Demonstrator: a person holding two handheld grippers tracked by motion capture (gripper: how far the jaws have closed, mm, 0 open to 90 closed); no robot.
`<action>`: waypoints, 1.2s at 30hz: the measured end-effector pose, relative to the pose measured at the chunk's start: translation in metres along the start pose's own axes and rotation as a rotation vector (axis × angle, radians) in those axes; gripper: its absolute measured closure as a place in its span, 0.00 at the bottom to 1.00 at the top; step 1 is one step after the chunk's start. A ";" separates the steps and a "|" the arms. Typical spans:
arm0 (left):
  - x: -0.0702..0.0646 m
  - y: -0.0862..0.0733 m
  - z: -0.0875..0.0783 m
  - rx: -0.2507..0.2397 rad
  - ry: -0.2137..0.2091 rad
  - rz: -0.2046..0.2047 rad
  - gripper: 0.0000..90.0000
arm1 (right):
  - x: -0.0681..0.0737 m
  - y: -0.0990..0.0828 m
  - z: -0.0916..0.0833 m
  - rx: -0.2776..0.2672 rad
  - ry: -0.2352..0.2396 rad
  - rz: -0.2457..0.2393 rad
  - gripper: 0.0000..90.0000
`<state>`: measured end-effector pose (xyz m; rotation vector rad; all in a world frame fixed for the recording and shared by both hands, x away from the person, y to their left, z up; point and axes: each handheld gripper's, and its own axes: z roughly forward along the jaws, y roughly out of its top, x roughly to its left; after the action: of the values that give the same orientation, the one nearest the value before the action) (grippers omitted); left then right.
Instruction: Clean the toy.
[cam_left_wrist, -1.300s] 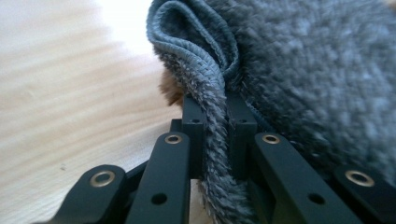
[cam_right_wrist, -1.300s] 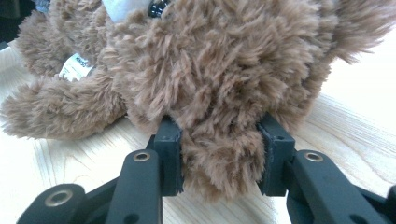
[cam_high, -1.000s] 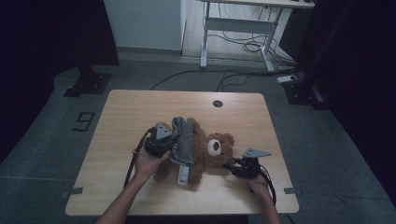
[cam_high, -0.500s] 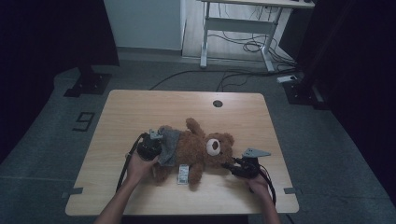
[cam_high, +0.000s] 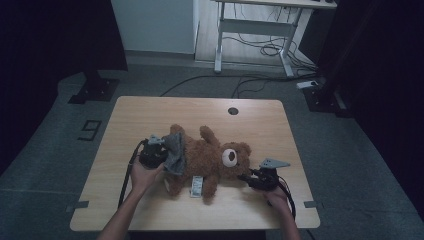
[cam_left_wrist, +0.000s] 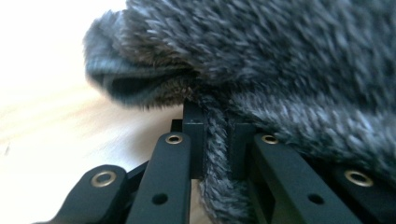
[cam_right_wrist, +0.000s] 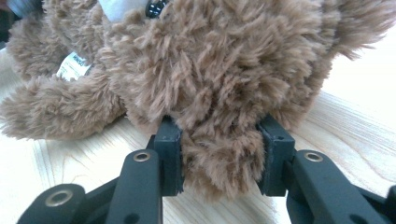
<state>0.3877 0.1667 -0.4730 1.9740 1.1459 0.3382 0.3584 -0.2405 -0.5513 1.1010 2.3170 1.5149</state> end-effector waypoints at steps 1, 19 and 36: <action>-0.005 0.005 -0.004 -0.017 -0.020 0.012 0.90 | 0.000 0.000 0.000 -0.001 -0.001 0.001 0.66; -0.057 0.016 0.021 0.012 -0.039 0.157 0.91 | 0.002 0.000 0.001 0.000 0.000 -0.009 0.67; 0.001 -0.023 0.020 0.087 0.023 0.014 0.91 | 0.001 0.001 0.002 0.006 0.000 -0.006 0.67</action>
<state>0.3859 0.1634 -0.5028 2.0594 1.1793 0.3240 0.3590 -0.2385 -0.5513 1.0941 2.3244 1.5070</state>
